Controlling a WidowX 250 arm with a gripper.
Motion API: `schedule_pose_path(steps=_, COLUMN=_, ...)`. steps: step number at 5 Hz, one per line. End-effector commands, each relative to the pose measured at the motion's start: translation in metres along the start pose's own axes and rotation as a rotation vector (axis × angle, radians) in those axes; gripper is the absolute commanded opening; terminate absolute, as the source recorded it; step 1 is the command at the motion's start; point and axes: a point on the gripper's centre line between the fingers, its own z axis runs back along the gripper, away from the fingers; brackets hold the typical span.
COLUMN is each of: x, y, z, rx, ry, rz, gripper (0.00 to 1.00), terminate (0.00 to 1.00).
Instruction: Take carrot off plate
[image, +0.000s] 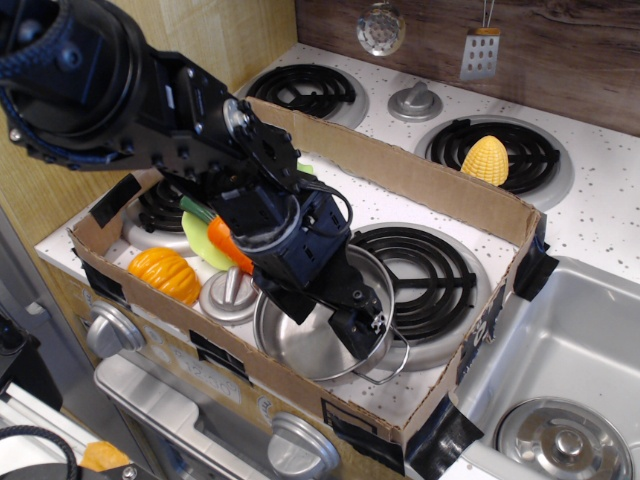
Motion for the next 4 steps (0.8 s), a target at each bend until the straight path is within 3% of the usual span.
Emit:
schedule_pose_path(steps=1, x=0.0, y=0.0, z=0.0, rx=0.0, ry=0.0, rz=0.0, gripper=1.0, terminate=0.0)
schedule_pose_path(steps=2, x=0.008, y=0.005, z=0.012, rx=0.079, ry=-0.013, rz=-0.028, gripper=1.0, terminate=0.0)
schedule_pose_path(steps=4, x=0.017, y=0.015, z=0.033, rx=0.12, ry=0.013, rz=-0.023, gripper=1.0, terminate=0.0)
